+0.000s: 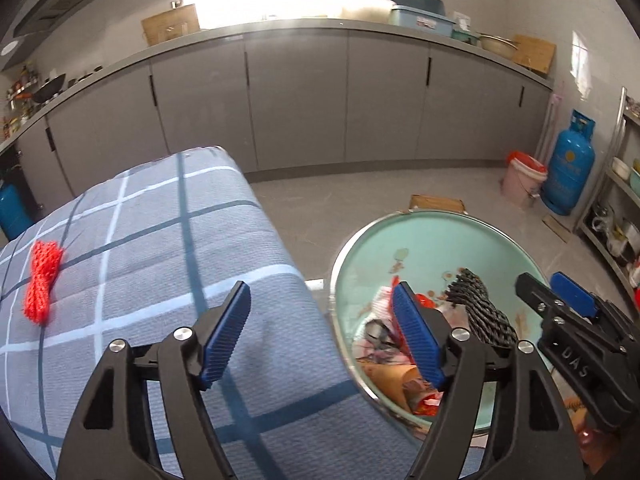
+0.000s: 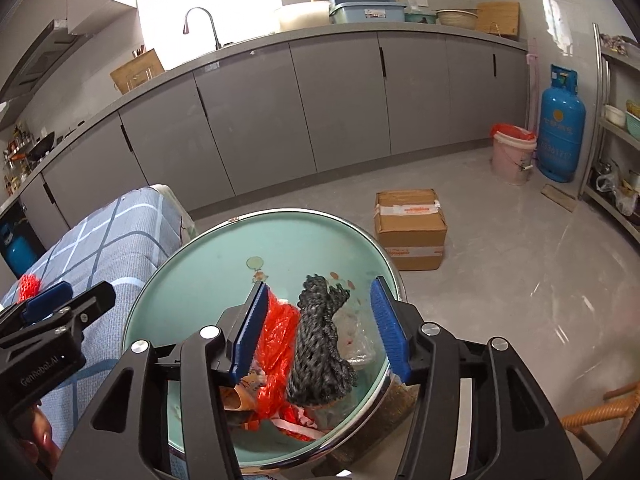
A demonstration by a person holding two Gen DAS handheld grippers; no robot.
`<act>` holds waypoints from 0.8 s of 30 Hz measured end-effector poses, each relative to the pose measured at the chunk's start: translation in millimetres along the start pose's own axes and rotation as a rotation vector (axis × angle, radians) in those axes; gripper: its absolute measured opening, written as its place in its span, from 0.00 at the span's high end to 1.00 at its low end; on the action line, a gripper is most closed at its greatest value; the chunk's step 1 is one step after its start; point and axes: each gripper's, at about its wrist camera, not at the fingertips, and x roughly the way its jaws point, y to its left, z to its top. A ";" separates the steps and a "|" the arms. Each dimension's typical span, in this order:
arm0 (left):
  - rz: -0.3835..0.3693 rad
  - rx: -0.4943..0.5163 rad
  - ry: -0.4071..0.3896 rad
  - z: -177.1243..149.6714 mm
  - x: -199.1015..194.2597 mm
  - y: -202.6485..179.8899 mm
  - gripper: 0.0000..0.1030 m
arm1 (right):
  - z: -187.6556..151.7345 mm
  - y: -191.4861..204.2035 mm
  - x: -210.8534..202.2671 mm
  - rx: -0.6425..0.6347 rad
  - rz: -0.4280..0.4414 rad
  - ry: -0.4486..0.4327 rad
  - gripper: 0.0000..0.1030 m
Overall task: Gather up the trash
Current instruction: 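Open both tools to drop the black net and plaid cloth into the basin, then move both open tools back over the red mesh net and paper cup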
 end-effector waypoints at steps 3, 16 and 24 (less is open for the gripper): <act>0.013 -0.014 -0.003 -1.4 -2.5 7.8 0.24 | 0.7 3.8 -2.6 -0.011 -0.001 -0.015 0.46; 0.060 -0.080 0.008 -16.6 -19.9 46.1 0.19 | 1.2 29.7 -9.3 -0.079 0.031 -0.051 0.40; 0.099 -0.151 -0.001 -24.0 -34.8 88.9 0.18 | -0.3 55.0 -13.0 -0.154 0.049 -0.074 0.40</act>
